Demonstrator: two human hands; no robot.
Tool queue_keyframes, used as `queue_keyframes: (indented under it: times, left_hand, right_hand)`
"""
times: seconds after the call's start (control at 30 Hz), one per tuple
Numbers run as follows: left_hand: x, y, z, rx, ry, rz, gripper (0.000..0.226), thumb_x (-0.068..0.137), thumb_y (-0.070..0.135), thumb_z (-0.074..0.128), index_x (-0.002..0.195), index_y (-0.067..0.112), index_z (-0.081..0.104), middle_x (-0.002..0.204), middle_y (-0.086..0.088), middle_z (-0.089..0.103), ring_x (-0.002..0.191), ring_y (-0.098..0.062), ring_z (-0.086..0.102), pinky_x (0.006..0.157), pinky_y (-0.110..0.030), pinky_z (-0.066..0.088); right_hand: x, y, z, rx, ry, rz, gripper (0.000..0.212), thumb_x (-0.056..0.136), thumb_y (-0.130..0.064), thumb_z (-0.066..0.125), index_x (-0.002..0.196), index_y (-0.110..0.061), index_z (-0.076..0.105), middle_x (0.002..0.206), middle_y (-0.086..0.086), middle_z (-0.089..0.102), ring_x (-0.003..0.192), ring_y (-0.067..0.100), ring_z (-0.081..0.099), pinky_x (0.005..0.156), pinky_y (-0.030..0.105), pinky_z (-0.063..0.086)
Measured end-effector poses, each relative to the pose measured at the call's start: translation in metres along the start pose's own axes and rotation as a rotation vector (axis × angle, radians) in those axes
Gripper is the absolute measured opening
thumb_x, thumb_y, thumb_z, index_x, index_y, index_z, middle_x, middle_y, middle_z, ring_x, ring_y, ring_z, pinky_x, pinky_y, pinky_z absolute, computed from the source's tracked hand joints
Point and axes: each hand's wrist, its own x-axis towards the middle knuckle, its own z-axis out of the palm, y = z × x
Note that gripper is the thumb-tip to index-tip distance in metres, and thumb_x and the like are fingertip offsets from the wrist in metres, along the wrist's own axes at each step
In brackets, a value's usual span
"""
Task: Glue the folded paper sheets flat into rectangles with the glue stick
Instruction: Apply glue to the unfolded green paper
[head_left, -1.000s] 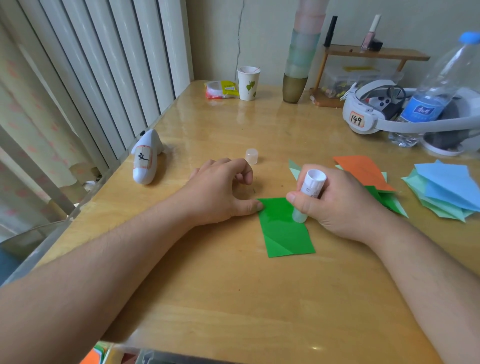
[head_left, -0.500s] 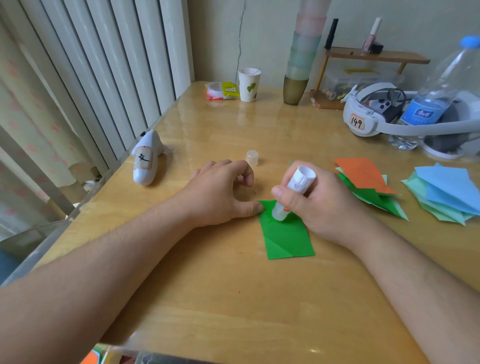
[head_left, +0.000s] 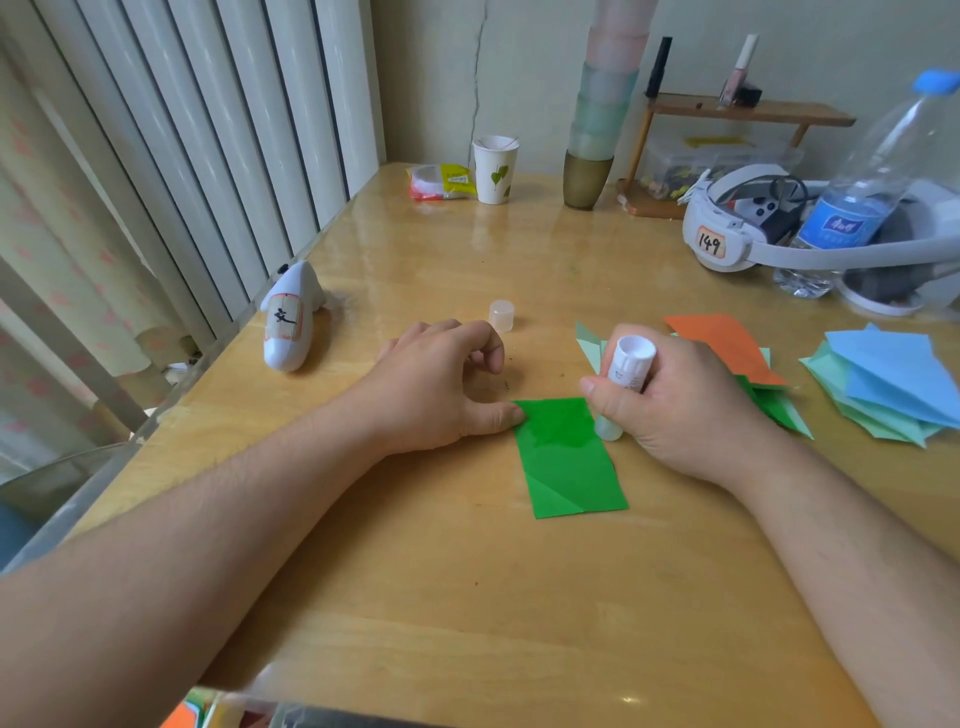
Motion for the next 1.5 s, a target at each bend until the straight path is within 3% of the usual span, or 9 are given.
queue_keyframes:
  times: [0.17, 0.33, 0.5, 0.73, 0.93, 1.17, 1.33, 1.5]
  left_hand:
    - [0.0, 0.001, 0.0, 0.002, 0.0, -0.009, 0.042, 0.073, 0.068, 0.075, 0.095, 0.043, 0.048, 0.103, 0.02, 0.051, 0.108, -0.016, 0.046, 0.102, -0.042, 0.039]
    - [0.0, 0.002, 0.0, 0.005, -0.004, -0.013, 0.042, 0.071, 0.067, 0.074, 0.095, 0.044, 0.048, 0.102, 0.022, 0.05, 0.107, -0.016, 0.045, 0.101, -0.041, 0.037]
    - [-0.001, 0.001, 0.0, -0.007, -0.029, -0.008, 0.052, 0.057, 0.079, 0.063, 0.093, 0.046, 0.047, 0.102, 0.024, 0.049, 0.106, -0.016, 0.045, 0.099, -0.039, 0.037]
    - [-0.002, 0.002, 0.001, -0.02, -0.023, -0.005, 0.051, 0.057, 0.079, 0.066, 0.092, 0.047, 0.046, 0.102, 0.023, 0.049, 0.104, -0.015, 0.043, 0.094, -0.038, 0.035]
    - [-0.001, 0.001, -0.001, -0.006, -0.032, -0.006, 0.049, 0.062, 0.072, 0.075, 0.093, 0.046, 0.047, 0.105, 0.022, 0.049, 0.108, -0.016, 0.043, 0.103, -0.041, 0.037]
    - [-0.001, 0.002, -0.002, 0.008, -0.034, 0.002, 0.049, 0.067, 0.071, 0.077, 0.096, 0.044, 0.049, 0.105, 0.023, 0.048, 0.11, -0.017, 0.044, 0.103, -0.043, 0.037]
    - [-0.001, 0.002, -0.002, 0.004, -0.034, 0.004, 0.049, 0.067, 0.07, 0.078, 0.096, 0.044, 0.049, 0.105, 0.023, 0.048, 0.11, -0.016, 0.044, 0.104, -0.043, 0.037]
    - [-0.001, 0.001, -0.002, 0.005, -0.039, 0.006, 0.048, 0.065, 0.072, 0.076, 0.094, 0.047, 0.047, 0.105, 0.024, 0.048, 0.11, -0.015, 0.043, 0.104, -0.042, 0.037]
  right_hand:
    - [0.003, -0.011, 0.002, 0.196, 0.19, -0.014, 0.041, 0.081, -0.054, 0.06, 0.075, -0.015, 0.052, 0.066, 0.01, 0.058, 0.065, 0.027, 0.053, 0.062, 0.039, 0.044]
    - [0.001, -0.025, 0.022, 0.207, 0.028, -0.058, 0.033, 0.081, -0.056, 0.065, 0.08, -0.025, 0.056, 0.064, 0.0, 0.058, 0.058, 0.011, 0.048, 0.058, 0.034, 0.042]
    - [0.0, -0.028, 0.029, 0.168, -0.081, -0.052, 0.028, 0.088, -0.039, 0.078, 0.076, -0.025, 0.057, 0.058, -0.011, 0.052, 0.055, 0.006, 0.043, 0.053, 0.02, 0.035]
    - [0.0, -0.033, 0.023, 0.045, -0.162, -0.049, 0.027, 0.088, -0.039, 0.076, 0.079, -0.022, 0.058, 0.067, 0.002, 0.059, 0.059, 0.015, 0.046, 0.055, 0.03, 0.036]
    - [-0.005, -0.017, 0.006, 0.035, -0.148, 0.004, 0.028, 0.087, -0.039, 0.077, 0.077, -0.02, 0.057, 0.059, -0.012, 0.054, 0.058, 0.008, 0.043, 0.056, 0.028, 0.035]
    - [-0.004, -0.009, -0.002, 0.003, -0.125, 0.006, 0.03, 0.076, -0.05, 0.066, 0.077, -0.023, 0.056, 0.063, -0.006, 0.056, 0.059, 0.01, 0.045, 0.061, 0.034, 0.041]
    - [0.0, -0.006, -0.005, 0.092, 0.077, 0.02, 0.036, 0.08, -0.045, 0.064, 0.073, -0.011, 0.054, 0.066, 0.011, 0.058, 0.066, 0.028, 0.052, 0.063, 0.041, 0.045]
    - [0.002, -0.012, -0.002, 0.262, 0.204, -0.017, 0.037, 0.079, -0.047, 0.062, 0.073, -0.012, 0.054, 0.065, 0.007, 0.058, 0.063, 0.026, 0.054, 0.06, 0.035, 0.043]
